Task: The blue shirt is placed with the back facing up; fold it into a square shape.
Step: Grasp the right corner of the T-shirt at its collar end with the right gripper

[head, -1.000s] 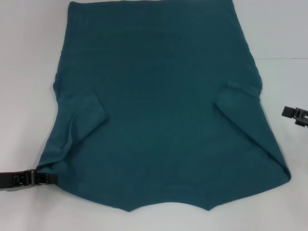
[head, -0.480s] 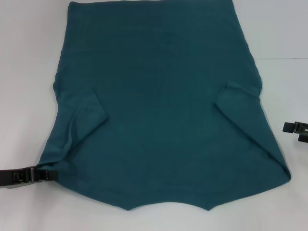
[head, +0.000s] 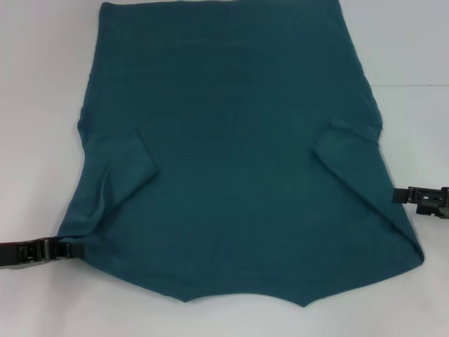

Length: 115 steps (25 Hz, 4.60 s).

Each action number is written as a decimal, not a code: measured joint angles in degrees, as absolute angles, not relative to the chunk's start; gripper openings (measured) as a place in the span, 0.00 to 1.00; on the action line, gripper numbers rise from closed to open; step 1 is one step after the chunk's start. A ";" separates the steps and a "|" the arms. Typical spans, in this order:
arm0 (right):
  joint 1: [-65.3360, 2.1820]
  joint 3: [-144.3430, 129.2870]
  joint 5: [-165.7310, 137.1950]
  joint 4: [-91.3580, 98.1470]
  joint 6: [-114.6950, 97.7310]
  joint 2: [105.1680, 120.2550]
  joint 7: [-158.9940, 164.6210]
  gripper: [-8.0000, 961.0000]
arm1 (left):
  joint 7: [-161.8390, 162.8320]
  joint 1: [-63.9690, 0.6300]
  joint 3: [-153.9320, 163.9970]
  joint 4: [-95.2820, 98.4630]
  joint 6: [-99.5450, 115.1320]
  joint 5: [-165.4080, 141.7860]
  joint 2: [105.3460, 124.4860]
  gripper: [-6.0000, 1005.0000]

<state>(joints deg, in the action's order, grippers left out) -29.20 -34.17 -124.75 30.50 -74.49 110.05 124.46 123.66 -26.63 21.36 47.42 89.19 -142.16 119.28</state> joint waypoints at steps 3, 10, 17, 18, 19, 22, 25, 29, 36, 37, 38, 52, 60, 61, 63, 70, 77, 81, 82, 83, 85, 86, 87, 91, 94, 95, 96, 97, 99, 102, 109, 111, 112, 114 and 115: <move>-29.33 -34.18 -125.35 30.49 -74.51 110.27 124.76 0.95 | 123.66 -26.71 21.36 47.40 89.09 -142.12 119.27 0.01; -29.40 -34.19 -125.85 30.43 -74.47 110.30 124.81 0.95 | 123.66 -26.72 21.36 47.29 88.89 -142.02 119.27 0.01; -29.95 -34.19 -127.15 30.41 -74.20 110.46 124.81 0.94 | 123.60 -26.78 21.36 47.28 88.76 -141.95 119.36 0.01; -29.98 -34.19 -127.16 30.40 -74.19 110.48 124.80 0.94 | 123.59 -26.80 21.36 47.28 88.76 -141.94 119.36 0.01; -30.00 -34.19 -127.20 30.38 -74.18 110.48 124.81 0.94 | 123.58 -26.82 21.36 47.28 88.76 -141.94 119.36 0.01; -30.04 -34.19 -127.57 30.31 -74.15 110.50 124.89 0.94 | 123.57 -26.82 21.36 47.28 88.70 -141.94 119.36 0.01; -30.04 -34.19 -128.12 30.31 -74.08 110.57 125.26 0.94 | 123.57 -26.82 21.36 47.28 88.66 -141.94 119.36 0.01; -30.02 -34.19 -128.30 30.31 -74.07 110.57 125.40 0.92 | 123.57 -26.81 21.36 47.28 88.59 -141.94 119.36 0.01; -29.98 -34.19 -128.59 30.50 -74.08 110.56 125.42 0.89 | 123.57 -26.80 21.36 47.29 88.59 -141.94 119.36 0.01; -29.97 -34.19 -128.59 30.61 -74.09 110.56 125.42 0.89 | 123.57 -26.81 21.36 47.29 88.59 -141.94 119.36 0.01; -29.97 -34.19 -128.59 30.69 -74.09 110.56 125.42 0.89 | 123.57 -26.81 21.36 47.29 88.59 -141.94 119.36 0.01; -30.21 -34.19 -129.78 31.03 -74.08 110.56 125.42 0.90 | 123.57 -26.80 21.36 47.28 88.55 -141.92 119.44 0.01; -30.31 -34.06 -129.87 31.13 -73.92 110.56 125.42 0.90 | 123.57 -26.80 21.36 47.29 88.29 -141.84 119.45 0.01; -30.39 -34.10 -129.96 31.13 -73.90 110.57 125.42 0.90 | 123.57 -26.80 21.36 47.29 88.23 -141.81 119.45 0.01; -30.57 -34.11 -130.28 31.13 -73.85 110.68 125.42 0.90 | 123.57 -26.80 21.36 47.28 88.18 -141.66 119.45 0.01; -31.02 -34.64 -130.96 31.13 -73.82 111.07 125.60 0.90 | 123.57 -26.80 21.38 47.29 88.15 -141.13 119.45 0.01; -31.05 -36.05 -130.82 31.11 -73.82 111.10 126.02 0.90 | 123.57 -26.80 21.36 47.29 88.06 -141.13 119.45 0.01; -31.09 -36.99 -130.75 31.25 -74.28 111.27 126.02 0.90 | 123.57 -26.80 21.40 47.29 88.06 -141.13 119.45 0.01; -31.11 -37.08 -130.75 31.23 -74.66 111.35 125.91 0.90 | 123.57 -26.80 21.44 47.28 88.06 -141.13 119.45 0.01; -31.12 -37.12 -130.74 31.20 -75.18 111.45 125.78 0.90 | 123.57 -26.80 21.49 47.28 88.06 -141.14 119.45 0.01; -31.14 -37.18 -130.71 31.04 -76.24 111.57 125.61 0.90 | 123.57 -26.80 21.52 47.28 88.06 -141.14 119.45 0.01; -31.14 -37.20 -130.70 30.99 -76.83 111.62 125.57 0.90 | 123.57 -26.80 21.52 47.29 88.06 -141.15 119.44 0.01; -31.13 -37.20 -130.73 30.98 -77.31 111.65 125.44 0.90 | 123.57 -26.82 21.53 47.29 88.06 -141.15 119.45 0.01; -31.19 -36.86 -130.74 30.99 -79.32 111.85 124.76 0.90 | 123.57 -26.88 21.60 47.29 88.07 -141.15 119.44 0.01; -31.54 -36.76 -130.68 31.02 -80.78 111.92 124.49 0.90 | 123.57 -26.89 21.61 47.29 88.04 -141.15 119.45 0.01; -31.65 -36.70 -130.63 31.03 -81.33 111.97 124.38 0.90 | 123.57 -26.89 21.60 47.29 87.99 -141.14 119.44 0.01; -31.80 -36.64 -130.57 31.03 -81.95 112.01 124.26 0.90 | 123.57 -26.90 21.60 47.29 87.96 -141.14 119.44 0.01; -31.93 -36.61 -130.52 31.01 -82.37 112.03 124.23 0.90 | 123.57 -26.90 21.61 47.28 87.91 -141.13 119.44 0.01; -32.18 -36.56 -130.47 30.86 -83.16 112.05 124.24 0.90 | 123.57 -26.90 21.61 47.28 87.86 -141.12 119.45 0.01; -32.35 -36.75 -130.48 30.76 -84.34 112.06 124.85 0.90 | 123.37 -26.90 21.50 47.28 87.82 -141.11 119.45 0.01; -32.43 -37.04 -130.91 30.71 -85.23 111.91 126.94 0.90 | 123.09 -26.90 21.36 47.29 87.79 -140.89 119.44 0.01; -32.43 -37.04 -130.93 30.61 -85.14 111.90 127.30 0.90 | 123.07 -26.90 21.36 47.29 87.80 -140.63 119.44 0.01; -32.43 -37.04 -130.93 30.58 -85.03 111.90 127.42 0.90 | 123.07 -26.90 21.36 47.29 87.80 -140.56 119.44 0.01; -32.43 -36.84 -130.93 30.58 -84.72 111.89 127.50 0.90 | 123.03 -26.90 21.35 47.29 87.80 -140.53 119.44 0.01; -32.40 -36.68 -130.87 30.59 -84.66 111.88 127.51 0.90 | 123.01 -26.90 21.36 47.29 87.80 -140.53 119.44 0.01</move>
<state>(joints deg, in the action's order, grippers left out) -32.40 -36.68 -130.88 30.59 -84.66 111.88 127.51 123.01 -26.90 21.36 47.29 87.80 -140.53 119.44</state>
